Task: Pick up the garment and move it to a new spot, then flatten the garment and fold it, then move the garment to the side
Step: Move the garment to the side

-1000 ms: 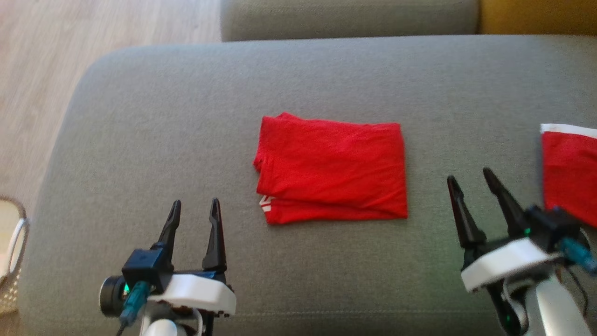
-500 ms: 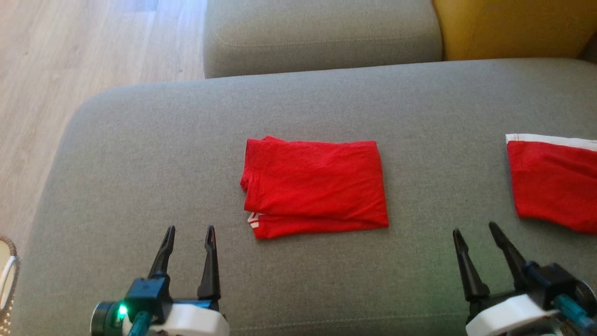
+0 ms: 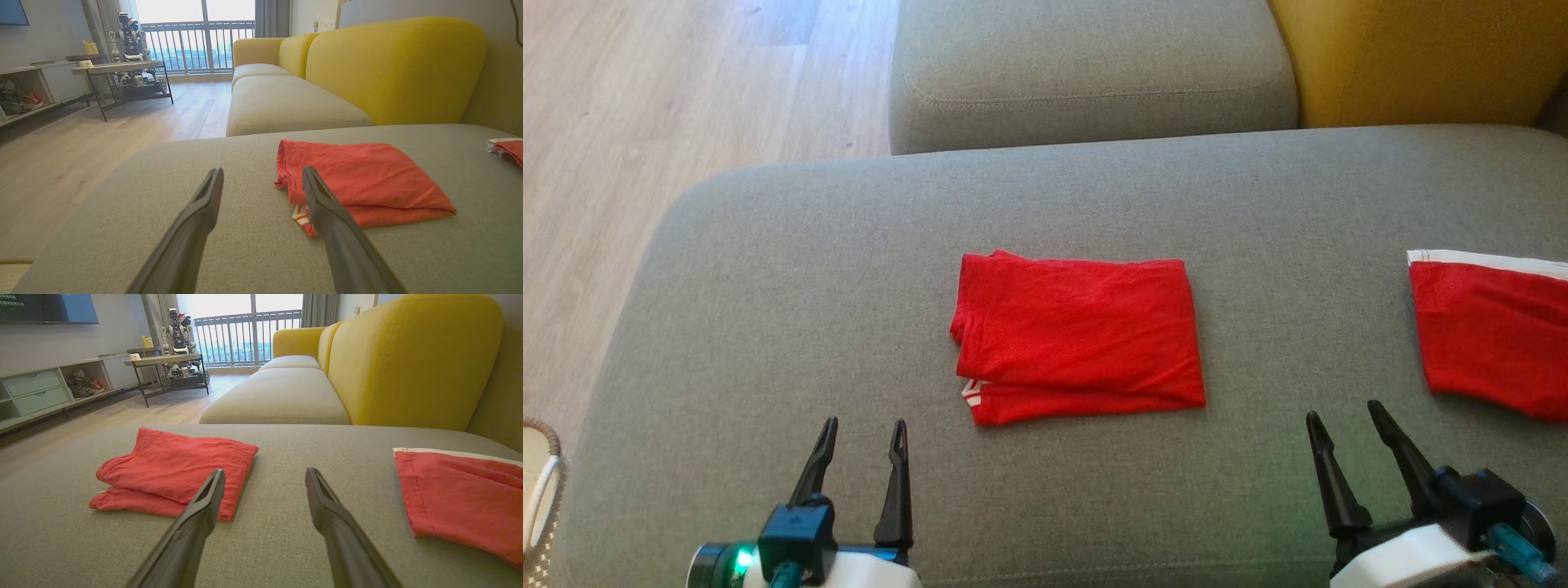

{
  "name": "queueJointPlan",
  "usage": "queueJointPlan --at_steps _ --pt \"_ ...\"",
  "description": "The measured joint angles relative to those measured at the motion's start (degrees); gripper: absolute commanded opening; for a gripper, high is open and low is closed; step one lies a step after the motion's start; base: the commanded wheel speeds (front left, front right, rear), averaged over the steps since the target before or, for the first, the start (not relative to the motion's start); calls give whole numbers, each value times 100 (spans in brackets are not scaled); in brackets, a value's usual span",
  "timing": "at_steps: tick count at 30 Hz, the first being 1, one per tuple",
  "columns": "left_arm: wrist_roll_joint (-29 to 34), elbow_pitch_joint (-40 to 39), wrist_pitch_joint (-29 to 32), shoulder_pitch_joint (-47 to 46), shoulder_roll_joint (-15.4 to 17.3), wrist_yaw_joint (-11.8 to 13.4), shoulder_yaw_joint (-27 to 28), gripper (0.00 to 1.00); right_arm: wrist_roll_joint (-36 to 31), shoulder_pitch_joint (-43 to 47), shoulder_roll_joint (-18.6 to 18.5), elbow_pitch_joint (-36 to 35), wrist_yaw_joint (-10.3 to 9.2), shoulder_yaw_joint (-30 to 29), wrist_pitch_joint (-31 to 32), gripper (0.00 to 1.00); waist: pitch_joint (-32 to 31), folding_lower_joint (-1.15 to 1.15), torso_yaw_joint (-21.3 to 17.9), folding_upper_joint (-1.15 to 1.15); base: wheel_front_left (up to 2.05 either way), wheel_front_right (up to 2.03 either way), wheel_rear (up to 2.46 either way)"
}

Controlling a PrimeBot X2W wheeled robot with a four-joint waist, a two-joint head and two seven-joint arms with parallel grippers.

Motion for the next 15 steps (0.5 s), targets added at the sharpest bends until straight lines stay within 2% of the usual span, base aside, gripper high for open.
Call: queueJointPlan --at_steps 10,15 --pt "110 79 0 1 -99 -79 71 100 41 -1 1 10 0 2 -1 100 51 1 114 0 0 0 0" --pt "111 147 0 -2 -130 -123 88 100 162 -51 3 415 0 90 -9 100 127 1 285 0 0 0 0"
